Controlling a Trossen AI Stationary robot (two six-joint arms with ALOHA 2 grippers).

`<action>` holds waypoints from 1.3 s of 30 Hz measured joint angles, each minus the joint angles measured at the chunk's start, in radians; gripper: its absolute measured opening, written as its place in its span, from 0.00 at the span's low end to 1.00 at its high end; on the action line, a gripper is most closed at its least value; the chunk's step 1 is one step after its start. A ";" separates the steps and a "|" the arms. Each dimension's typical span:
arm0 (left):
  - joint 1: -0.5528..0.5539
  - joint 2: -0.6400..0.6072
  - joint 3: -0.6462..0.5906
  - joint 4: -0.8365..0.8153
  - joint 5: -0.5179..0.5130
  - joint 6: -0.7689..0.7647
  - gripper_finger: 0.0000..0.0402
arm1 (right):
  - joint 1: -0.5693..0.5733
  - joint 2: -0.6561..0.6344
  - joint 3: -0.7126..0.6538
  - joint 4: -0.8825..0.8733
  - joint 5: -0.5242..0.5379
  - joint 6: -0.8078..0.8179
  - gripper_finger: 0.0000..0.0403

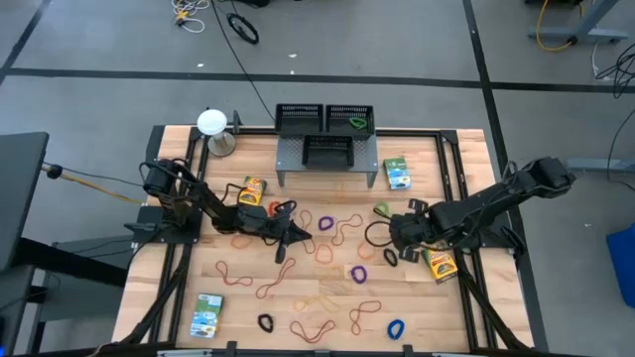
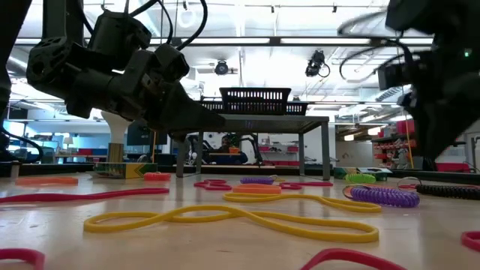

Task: Pick & Place Office Desk Supplies
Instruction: Put the red rubber band into the top left black basket on the shelf

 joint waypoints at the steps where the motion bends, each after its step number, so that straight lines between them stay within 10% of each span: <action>1: 0.000 0.000 0.000 0.000 0.000 0.000 0.02 | -0.015 0.006 -0.001 -0.025 0.001 -0.022 0.38; 11: 0.000 0.000 0.000 -0.010 0.000 0.000 0.02 | -0.274 0.076 -0.001 -0.027 -0.056 -0.208 0.40; 31: 0.000 0.000 0.000 -0.034 0.000 0.053 0.02 | -0.423 0.201 -0.001 -0.007 -0.128 -0.242 0.57; 39: 0.000 0.000 0.000 -0.037 0.000 0.073 0.02 | -0.510 0.201 -0.002 0.020 -0.245 -0.302 0.38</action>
